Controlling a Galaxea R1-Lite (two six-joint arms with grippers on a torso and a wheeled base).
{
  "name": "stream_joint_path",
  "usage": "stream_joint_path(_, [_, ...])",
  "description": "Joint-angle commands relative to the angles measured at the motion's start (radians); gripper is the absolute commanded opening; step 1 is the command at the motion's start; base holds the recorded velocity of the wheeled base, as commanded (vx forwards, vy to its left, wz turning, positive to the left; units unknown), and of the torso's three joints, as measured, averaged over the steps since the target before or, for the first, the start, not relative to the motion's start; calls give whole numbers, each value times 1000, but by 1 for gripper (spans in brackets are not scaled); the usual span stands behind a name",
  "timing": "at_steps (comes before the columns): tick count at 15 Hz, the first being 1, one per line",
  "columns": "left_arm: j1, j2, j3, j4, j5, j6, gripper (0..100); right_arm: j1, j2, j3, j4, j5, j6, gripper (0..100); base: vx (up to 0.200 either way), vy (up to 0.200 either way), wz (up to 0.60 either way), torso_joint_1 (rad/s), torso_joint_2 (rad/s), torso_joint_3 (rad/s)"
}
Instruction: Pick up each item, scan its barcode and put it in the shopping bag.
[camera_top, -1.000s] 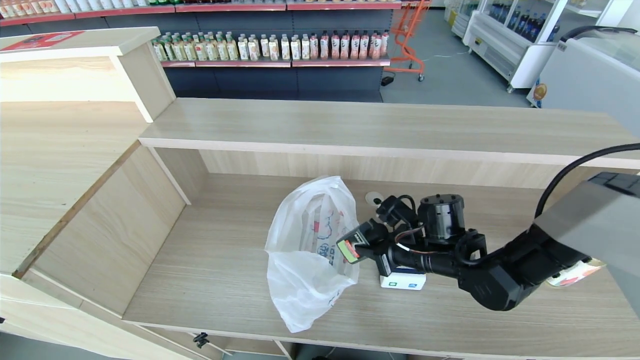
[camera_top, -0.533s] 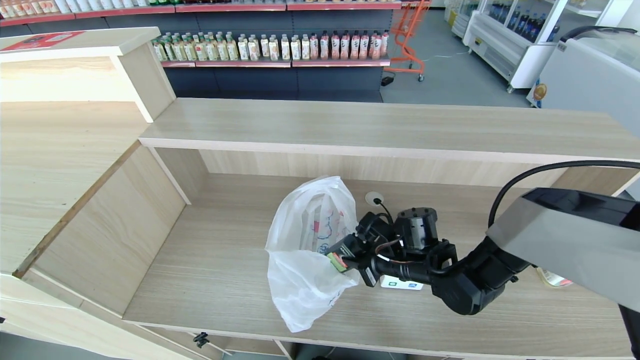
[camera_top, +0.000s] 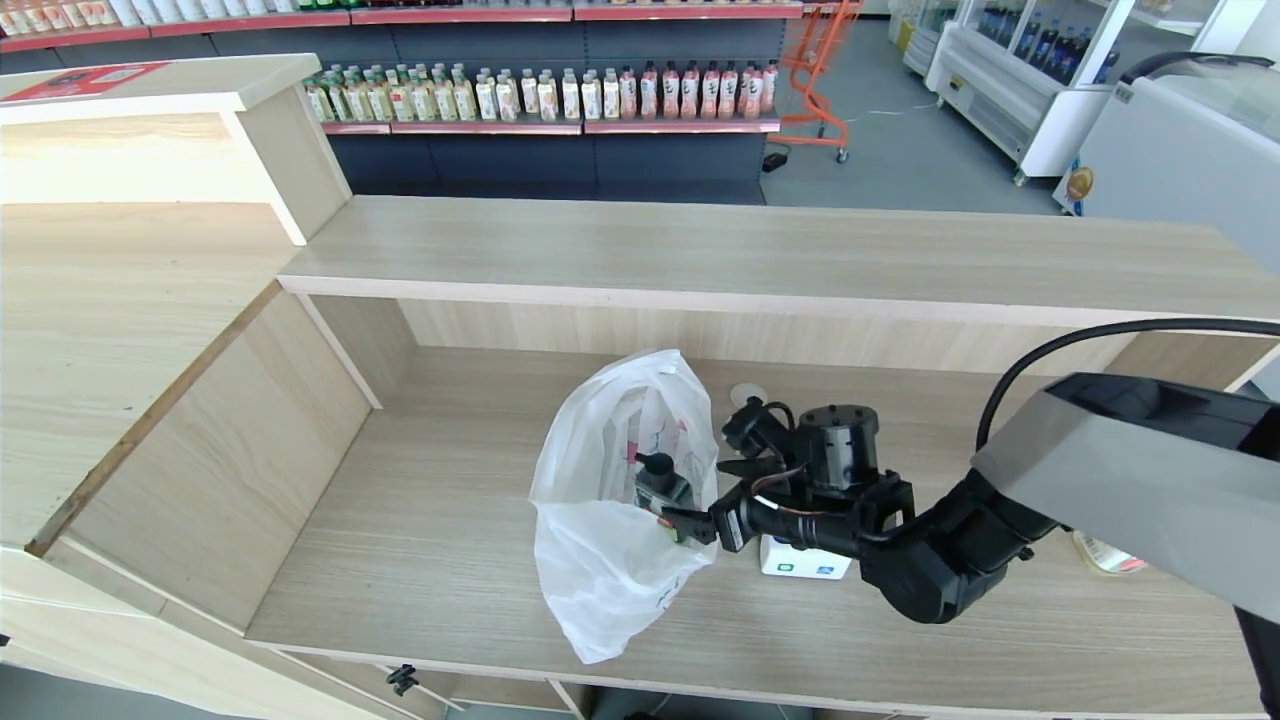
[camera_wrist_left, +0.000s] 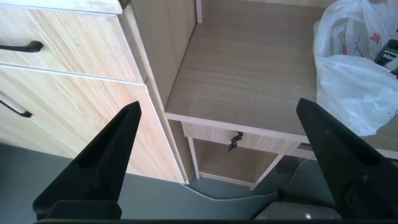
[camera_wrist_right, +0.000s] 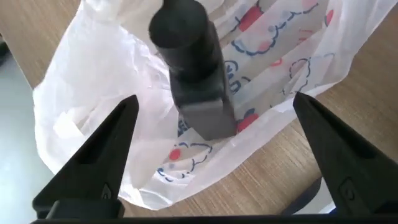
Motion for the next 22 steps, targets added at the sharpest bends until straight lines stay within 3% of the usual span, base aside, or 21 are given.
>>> stream_joint_path(1, [0, 0, 0, 0, 1, 0, 100, -8, -106, -17, 17, 1, 134, 100, 0, 0, 0, 0, 0, 0])
stream_joint_path(3, [0, 0, 0, 0, 1, -2, 100, -51, -195, 6, 74, 1, 221, 100, 0, 0, 0, 0, 0, 0])
stream_joint_path(6, [0, 0, 0, 0, 1, 0, 100, -106, -526, 176, 191, 52, 297, 100, 0, 0, 0, 0, 0, 0])
stream_joint_path(8, [0, 0, 0, 0, 1, 0, 100, -163, -816, 254, 401, 49, 241, 100, 0, 0, 0, 0, 0, 0])
stream_joint_path(11, [0, 0, 0, 0, 1, 0, 100, -193, -1037, 320, 548, -15, 160, 100, 0, 0, 0, 0, 0, 0])
stream_joint_path(13, [0, 0, 0, 0, 1, 0, 100, -223, -1092, 356, 620, -15, 162, 100, 0, 0, 0, 0, 0, 0])
stream_joint_path(17, [0, 1, 0, 0, 1, -2, 100, -282, -1075, 365, 620, -15, 162, 100, 0, 0, 0, 0, 0, 0])
stream_joint_path(22, [0, 1, 0, 0, 1, 0, 100, -302, -1072, 380, 622, -20, 159, 100, -200, 0, 0, 7, 7, 1])
